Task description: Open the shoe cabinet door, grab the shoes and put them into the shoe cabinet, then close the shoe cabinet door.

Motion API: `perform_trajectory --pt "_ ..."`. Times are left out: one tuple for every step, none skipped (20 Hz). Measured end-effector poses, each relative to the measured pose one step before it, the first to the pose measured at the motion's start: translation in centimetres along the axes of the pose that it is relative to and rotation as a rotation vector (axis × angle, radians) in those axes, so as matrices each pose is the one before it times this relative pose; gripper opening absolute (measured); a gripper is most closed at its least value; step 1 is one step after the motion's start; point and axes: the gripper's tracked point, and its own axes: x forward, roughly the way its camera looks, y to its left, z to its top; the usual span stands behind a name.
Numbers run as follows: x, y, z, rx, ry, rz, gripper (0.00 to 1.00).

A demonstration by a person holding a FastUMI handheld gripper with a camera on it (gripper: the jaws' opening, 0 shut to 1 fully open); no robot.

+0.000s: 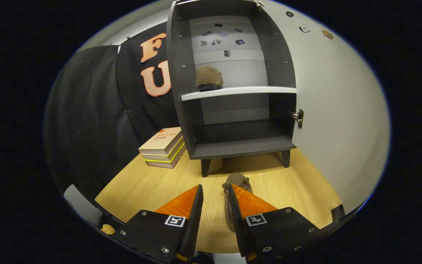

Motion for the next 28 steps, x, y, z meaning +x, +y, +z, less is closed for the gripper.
perform_trajectory --pt "1.043 -0.033 -1.019 0.00637 0.01839 0.00258 0.44" --pt "1.025 -0.217 -0.815 0.00475 0.01839 -0.00126 0.44" --pt "0.979 -0.191 -0.561 -0.00207 0.00996 -0.00135 0.45" --pt "1.083 -0.462 -0.289 -0.00934 -0.0002 -0.00703 0.45" --pt "0.978 -0.291 -0.661 -0.01095 0.00908 -0.00635 0.44" --pt "0.816 -0.168 -0.953 -0.00599 0.0229 -0.00073 0.44" --pt "0.623 -0.043 -0.766 -0.0007 0.01445 0.00191 0.44" --pt "0.683 -0.21 -0.571 -0.00295 0.00814 -0.00429 0.44" --pt "0.675 -0.195 -0.602 -0.00493 0.00929 -0.0038 0.44" --pt "0.517 -0.132 -0.731 -0.00759 0.02031 -0.00266 0.44" --pt "0.552 0.087 -0.77 -0.00705 0.01813 0.00034 0.44" --pt "0.485 0.089 -0.398 -0.00425 0.00778 -0.00113 0.44" --pt "0.558 0.043 -0.26 -0.00353 0.00394 -0.00279 0.44" --pt "0.561 0.029 -0.246 -0.00314 0.00566 -0.00428 0.44" --pt "0.684 0.033 -0.224 0.00093 0.0036 -0.00223 0.44" --pt "0.572 -0.058 -0.167 0.00199 0.00475 -0.00515 0.44" --pt "0.568 -0.04 -0.068 0.0027 -0.00175 -0.00636 0.44" --pt "0.489 0.019 0.229 0.00187 -0.00432 -0.00099 0.44" --pt "0.533 0.024 0.229 0.00309 -0.00687 -0.00041 0.42" --pt "0.561 0.047 0.257 0.00202 -0.00921 -0.00163 0.4" --pt "0.609 0.024 -0.016 -0.00045 -0.00013 -0.00011 0.37" --pt "0.74 -0.128 -0.002 0.00328 -0.00002 -0.00107 0.36" --pt "0.662 -0.205 -0.141 0.01072 0.00282 -0.00579 0.35" --pt "0.445 -0.162 -0.003 0.01833 0.00092 -0.00148 0.32" --pt "0.243 -0.356 0.195 0.01555 -0.00571 -0.01277 0.26" --pt "0.061 -0.322 0.362 0.00871 -0.01066 -0.01228 0.22" --pt "-0.089 -0.043 0.101 0.008 -0.00452 -0.00483 0.12" --pt "-0.027 0.214 -0.056 0.00668 0.00704 0.00921 0.09"
